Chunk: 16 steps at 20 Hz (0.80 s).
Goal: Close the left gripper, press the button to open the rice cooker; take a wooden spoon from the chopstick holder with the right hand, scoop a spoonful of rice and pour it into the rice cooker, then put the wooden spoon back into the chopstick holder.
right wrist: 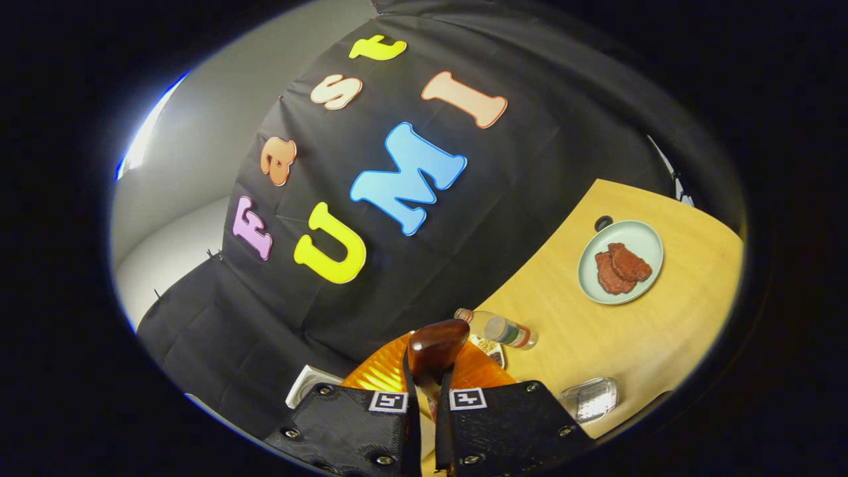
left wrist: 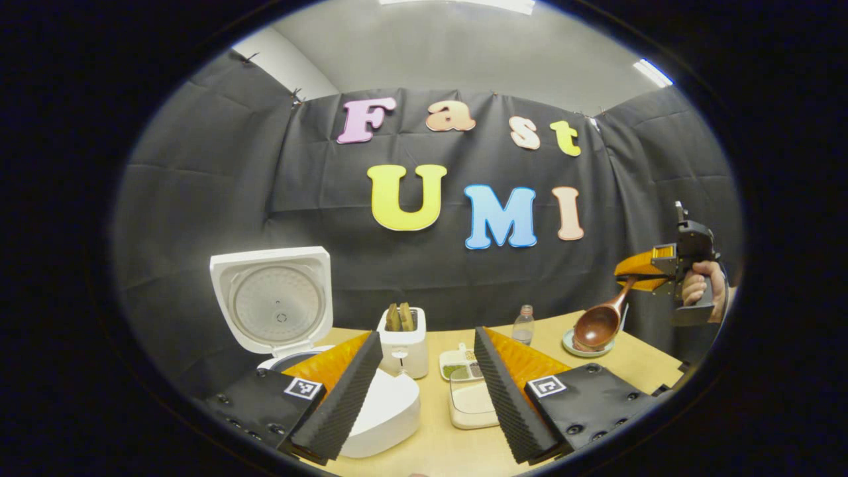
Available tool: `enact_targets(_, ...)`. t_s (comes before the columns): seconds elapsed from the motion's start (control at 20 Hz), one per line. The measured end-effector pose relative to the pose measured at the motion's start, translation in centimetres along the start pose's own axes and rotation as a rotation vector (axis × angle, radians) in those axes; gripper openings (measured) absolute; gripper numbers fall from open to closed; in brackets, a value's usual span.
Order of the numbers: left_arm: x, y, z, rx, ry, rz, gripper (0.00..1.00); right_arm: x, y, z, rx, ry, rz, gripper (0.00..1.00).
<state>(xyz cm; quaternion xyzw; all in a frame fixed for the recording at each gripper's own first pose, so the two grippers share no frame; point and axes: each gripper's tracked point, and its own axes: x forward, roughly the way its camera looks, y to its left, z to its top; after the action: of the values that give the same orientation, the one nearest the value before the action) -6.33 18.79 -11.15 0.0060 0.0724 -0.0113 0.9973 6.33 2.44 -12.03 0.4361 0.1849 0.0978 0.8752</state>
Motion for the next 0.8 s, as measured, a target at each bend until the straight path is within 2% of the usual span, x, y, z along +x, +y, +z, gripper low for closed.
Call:
enact_targets(0.3,1.0,-1.9,-1.1,-0.018,0.042,0.027,0.97,-0.5,-6.8,-0.5,-0.082,0.01,-0.16,0.09)
enact_targets(0.6,0.1,-3.3,-1.2,0.011,0.065,0.049,0.97,-0.3,-11.3,-3.1,-0.209,0.069,-0.259,0.09)
enact_targets(0.8,-0.1,-3.8,-1.3,0.008,0.076,0.065,0.96,1.0,-12.0,-5.3,-0.264,0.109,-0.278,0.09)
